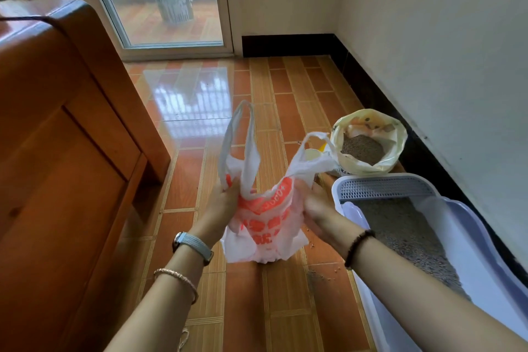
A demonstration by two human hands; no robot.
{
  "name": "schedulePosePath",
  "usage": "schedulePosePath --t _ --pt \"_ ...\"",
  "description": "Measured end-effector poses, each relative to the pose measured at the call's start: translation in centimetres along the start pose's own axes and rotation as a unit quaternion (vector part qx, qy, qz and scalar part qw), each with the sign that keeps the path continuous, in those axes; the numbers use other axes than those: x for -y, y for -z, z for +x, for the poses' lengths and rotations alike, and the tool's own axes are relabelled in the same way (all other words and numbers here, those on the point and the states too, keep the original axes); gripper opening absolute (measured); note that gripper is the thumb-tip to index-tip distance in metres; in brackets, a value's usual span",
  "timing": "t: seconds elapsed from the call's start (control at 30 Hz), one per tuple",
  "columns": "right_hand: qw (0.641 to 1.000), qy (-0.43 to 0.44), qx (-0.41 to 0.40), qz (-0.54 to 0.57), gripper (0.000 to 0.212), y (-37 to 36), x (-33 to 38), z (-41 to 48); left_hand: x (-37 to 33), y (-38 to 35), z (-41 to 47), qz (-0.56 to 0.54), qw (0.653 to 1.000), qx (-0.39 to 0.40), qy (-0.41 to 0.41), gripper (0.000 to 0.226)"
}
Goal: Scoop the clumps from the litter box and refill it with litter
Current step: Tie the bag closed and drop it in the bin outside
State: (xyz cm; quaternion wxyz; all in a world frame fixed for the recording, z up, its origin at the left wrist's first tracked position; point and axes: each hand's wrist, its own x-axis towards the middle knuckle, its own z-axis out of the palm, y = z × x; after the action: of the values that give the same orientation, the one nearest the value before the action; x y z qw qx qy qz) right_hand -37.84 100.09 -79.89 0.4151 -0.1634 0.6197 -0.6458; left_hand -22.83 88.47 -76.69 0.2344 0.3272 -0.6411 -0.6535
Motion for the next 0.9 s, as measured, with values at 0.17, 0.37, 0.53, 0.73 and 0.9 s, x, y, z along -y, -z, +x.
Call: schedulePosePath --t 0.17,0.37,0.53,0.73,0.9 --pt "0.995 -0.049 -0.010 0.084 0.021 0.1 0.2 0.2 1.7 0.9 0.2 -0.069 0.996 0.051 0.036 0.113" --pt "0.974 -0.099 0.121 0.162 0.031 0.3 0.6 -0.7 2.7 0.4 -1.1 -0.016 0.998 0.059 0.026 0.039" --pt "0.960 -0.019 0.278 0.006 0.061 0.0 1.3 -1.9 1.9 -1.6 -1.1 -0.049 0.997 -0.053 0.024 0.017" --pt "0.944 0.063 0.207 -0.249 0.073 -0.4 1.1 -3.2 0.4 -3.8 -0.7 -0.246 0.948 -0.155 0.130 0.016" --pt "0.878 0.061 0.219 -0.421 0.107 0.0 -0.2 -2.9 0.5 -3.0 0.0 -0.316 0.919 -0.141 0.189 0.028"
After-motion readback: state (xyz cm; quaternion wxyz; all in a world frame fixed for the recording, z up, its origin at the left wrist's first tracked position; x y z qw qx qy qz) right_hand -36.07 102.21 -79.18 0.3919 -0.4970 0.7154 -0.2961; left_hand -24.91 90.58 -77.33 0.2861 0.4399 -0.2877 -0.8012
